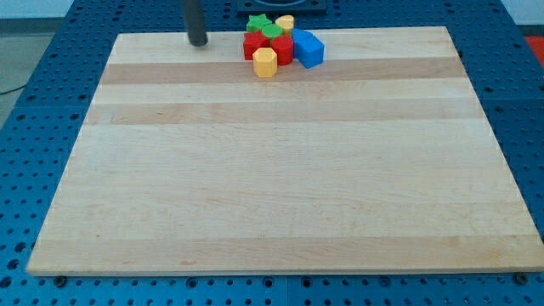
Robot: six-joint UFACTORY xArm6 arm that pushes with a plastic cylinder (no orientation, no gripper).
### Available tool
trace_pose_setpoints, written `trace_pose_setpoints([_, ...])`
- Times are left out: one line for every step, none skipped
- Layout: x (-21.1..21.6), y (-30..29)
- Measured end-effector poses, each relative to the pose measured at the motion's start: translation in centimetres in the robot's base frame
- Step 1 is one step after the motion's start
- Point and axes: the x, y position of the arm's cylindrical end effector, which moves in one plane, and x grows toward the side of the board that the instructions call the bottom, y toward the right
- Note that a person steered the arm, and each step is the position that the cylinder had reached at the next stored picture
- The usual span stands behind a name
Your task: Push the green star into the heart
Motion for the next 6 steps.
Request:
trace_pose_setpoints([0.0,2.7])
trace_pose_setpoints([0.0,7.8])
trace_pose_setpoints([0.0,8.7])
trace_pose_setpoints([0.0,8.7])
trace_pose_setpoints([0.5,8.0])
trace_pose_setpoints([3.1,6.1])
